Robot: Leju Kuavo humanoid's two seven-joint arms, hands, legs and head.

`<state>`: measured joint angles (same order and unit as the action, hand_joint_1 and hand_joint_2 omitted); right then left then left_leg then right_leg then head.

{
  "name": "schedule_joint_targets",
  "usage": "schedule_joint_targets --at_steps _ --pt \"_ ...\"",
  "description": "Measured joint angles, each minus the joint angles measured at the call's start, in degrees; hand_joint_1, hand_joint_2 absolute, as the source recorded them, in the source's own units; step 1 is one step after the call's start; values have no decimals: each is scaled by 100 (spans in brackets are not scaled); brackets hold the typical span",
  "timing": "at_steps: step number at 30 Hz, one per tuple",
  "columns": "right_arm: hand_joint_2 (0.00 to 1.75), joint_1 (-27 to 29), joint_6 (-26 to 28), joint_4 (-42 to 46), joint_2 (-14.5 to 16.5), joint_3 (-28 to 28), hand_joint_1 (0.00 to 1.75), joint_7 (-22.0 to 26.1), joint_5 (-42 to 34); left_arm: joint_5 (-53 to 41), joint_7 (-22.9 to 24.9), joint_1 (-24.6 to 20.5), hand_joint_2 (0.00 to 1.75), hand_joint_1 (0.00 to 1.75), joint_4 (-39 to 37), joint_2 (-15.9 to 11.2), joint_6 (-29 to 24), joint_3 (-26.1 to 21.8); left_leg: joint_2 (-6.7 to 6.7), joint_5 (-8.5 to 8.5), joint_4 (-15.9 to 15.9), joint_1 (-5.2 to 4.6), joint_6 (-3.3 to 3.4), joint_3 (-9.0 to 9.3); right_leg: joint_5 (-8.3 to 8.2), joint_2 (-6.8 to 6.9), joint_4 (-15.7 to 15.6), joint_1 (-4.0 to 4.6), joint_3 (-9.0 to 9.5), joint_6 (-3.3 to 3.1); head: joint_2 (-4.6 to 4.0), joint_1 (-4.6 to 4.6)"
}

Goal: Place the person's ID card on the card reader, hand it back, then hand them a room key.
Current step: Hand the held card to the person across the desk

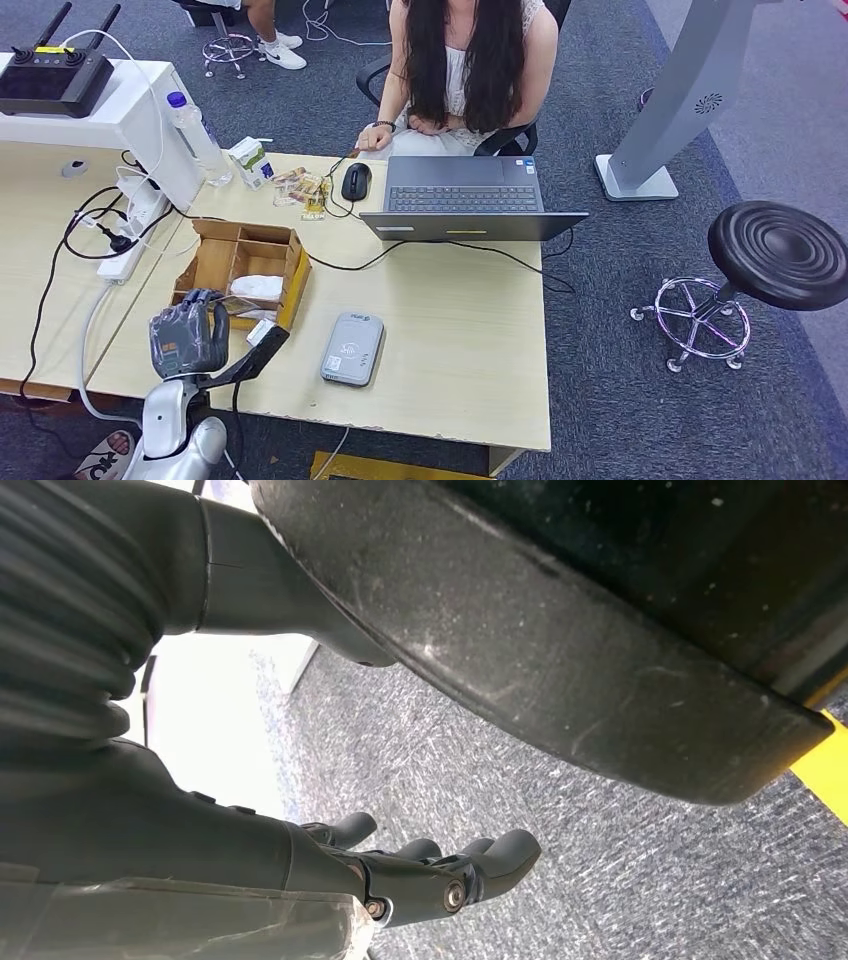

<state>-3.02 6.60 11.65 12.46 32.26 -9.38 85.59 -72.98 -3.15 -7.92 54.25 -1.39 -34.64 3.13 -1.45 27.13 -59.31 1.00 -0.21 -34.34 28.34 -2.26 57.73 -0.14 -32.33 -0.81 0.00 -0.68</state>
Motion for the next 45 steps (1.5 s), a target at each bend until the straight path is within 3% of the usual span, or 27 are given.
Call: schedule_joint_targets --at_steps 15,23,28,36,40,45 --pt "175 2 79 0 1 0 0 9 -95 -163 152 128 175 175 1935 -45 355 236 -3 0 -1 1 0 1 0 1 0 0 0 0 0 0" --pt "175 -1 61 -1 2 0 0 43 -41 -301 340 -383 175 175 2506 -264 548 471 -10 -6 -2 3 -7 1 -2 7 1 1 0 -1 0 0" --pt "175 -39 -15 0 2 -16 0 63 83 -669 504 -1406 175 175 1947 -440 468 489 -24 -20 -3 5 -11 0 -7 22 6 2 3 -1 0 -1" --pt "175 -146 -116 3 2 -111 0 87 137 -1373 668 -3216 175 175 32 -503 379 586 -18 -31 -4 4 -14 0 -25 9 8 3 0 -4 0 -1" --pt "175 -160 -120 4 2 -119 0 104 126 -1445 763 -3644 175 175 -628 -491 330 647 -17 -31 -5 4 -14 0 -25 5 8 2 -4 -4 0 0" --pt "175 -164 -120 7 2 -120 0 105 115 -1454 780 -3861 175 175 -1051 -472 314 691 -17 -31 -4 5 -14 -3 -24 4 8 2 -7 -4 0 -1"
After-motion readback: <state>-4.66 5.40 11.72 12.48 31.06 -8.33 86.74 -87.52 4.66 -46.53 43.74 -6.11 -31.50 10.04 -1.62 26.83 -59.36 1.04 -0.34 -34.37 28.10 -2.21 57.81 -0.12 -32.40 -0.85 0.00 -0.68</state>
